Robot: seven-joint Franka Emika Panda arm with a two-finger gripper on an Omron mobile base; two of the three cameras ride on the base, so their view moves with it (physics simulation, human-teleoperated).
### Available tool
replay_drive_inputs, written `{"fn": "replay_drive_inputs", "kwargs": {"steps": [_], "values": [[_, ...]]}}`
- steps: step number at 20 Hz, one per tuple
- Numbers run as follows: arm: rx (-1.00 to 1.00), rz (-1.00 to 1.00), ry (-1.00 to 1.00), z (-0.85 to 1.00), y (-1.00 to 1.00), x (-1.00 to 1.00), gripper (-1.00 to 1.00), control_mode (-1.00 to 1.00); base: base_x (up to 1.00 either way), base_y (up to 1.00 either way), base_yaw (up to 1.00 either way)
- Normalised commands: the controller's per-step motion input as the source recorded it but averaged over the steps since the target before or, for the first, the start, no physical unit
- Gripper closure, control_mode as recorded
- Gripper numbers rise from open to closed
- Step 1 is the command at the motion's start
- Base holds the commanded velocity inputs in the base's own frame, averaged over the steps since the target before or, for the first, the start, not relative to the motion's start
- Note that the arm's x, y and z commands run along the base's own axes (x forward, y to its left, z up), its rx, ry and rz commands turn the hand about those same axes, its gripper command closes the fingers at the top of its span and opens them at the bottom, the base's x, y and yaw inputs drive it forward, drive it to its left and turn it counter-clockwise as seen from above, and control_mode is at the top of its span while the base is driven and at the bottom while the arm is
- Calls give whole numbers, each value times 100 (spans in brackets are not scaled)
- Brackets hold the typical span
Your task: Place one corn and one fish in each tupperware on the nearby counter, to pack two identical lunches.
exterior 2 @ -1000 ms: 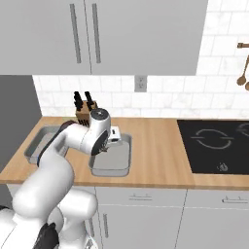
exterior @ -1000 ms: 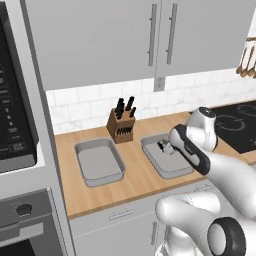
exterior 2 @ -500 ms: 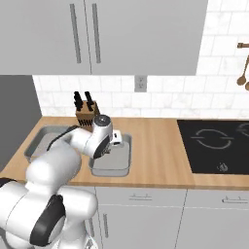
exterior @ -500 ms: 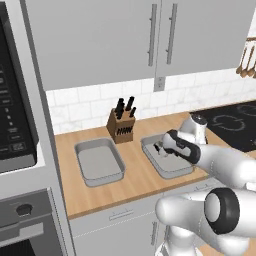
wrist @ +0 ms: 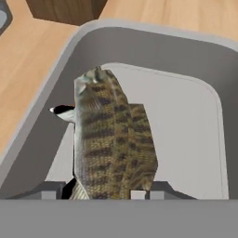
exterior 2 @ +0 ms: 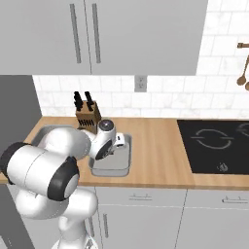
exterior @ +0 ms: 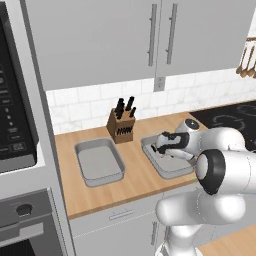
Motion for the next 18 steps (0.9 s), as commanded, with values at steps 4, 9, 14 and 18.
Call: {"fn": "replay_drive_inputs", "kwargs": {"steps": [4, 9, 14, 18], "values": [[0, 0, -2, -21, -3, 36, -100, -100, 0, 0, 0], [0, 0, 0, 11, 0, 12, -100, -100, 0, 0, 0], [0, 0, 0, 71, 0, -31, -100, -100, 0, 0, 0], [0, 0, 0, 88, 0, -58, -100, -100, 0, 0, 0]]}}
